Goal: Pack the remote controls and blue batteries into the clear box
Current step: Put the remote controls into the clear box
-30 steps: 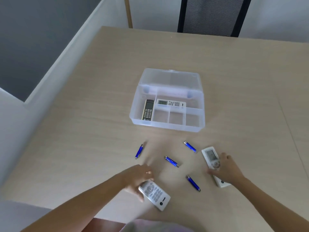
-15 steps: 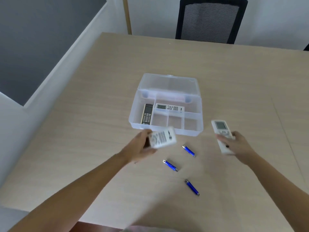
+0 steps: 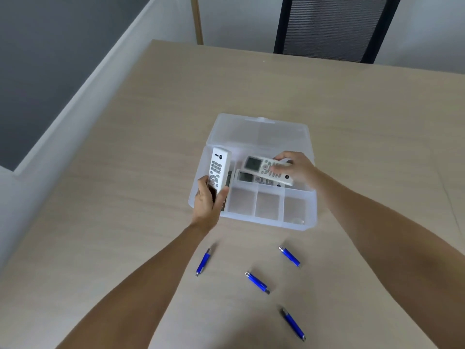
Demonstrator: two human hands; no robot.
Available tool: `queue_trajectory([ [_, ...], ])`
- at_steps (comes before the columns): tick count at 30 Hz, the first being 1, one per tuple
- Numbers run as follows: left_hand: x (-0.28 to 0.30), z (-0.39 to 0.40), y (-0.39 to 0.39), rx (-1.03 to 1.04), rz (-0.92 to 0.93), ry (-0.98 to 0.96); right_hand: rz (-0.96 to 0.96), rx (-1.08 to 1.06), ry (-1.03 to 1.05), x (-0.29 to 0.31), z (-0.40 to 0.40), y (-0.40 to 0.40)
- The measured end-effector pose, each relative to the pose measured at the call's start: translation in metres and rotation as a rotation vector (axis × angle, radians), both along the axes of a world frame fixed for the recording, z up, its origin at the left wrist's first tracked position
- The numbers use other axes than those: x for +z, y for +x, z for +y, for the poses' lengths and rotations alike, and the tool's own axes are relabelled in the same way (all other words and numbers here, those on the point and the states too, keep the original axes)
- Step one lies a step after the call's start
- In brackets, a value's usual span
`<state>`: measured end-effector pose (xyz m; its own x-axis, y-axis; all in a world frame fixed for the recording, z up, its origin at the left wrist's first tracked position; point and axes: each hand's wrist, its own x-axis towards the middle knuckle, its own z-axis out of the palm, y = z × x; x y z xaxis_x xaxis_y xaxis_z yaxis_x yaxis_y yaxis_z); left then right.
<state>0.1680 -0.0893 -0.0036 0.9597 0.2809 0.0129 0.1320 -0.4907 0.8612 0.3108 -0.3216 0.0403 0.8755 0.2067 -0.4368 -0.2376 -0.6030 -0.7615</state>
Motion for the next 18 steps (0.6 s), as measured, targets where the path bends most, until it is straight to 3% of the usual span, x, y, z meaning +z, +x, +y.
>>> queue_trajectory([
  [5, -0.011, -0.001, 0.004, -0.044, -0.022, -0.012, 0.07, 0.095, -0.058, -0.035, 0.014, 0.009],
  [12, -0.014, -0.006, 0.005, -0.034, -0.022, -0.034, -0.11, 0.322, -0.29, -0.04, 0.022, -0.004],
  [15, -0.008, -0.005, 0.02, -0.111, 0.061, 0.022, -0.338, 0.046, -0.22, -0.032, 0.005, -0.01],
  [18, 0.003, -0.01, 0.058, -0.274, 0.069, 0.316, -0.589, -0.313, -0.217, -0.04, -0.025, -0.032],
])
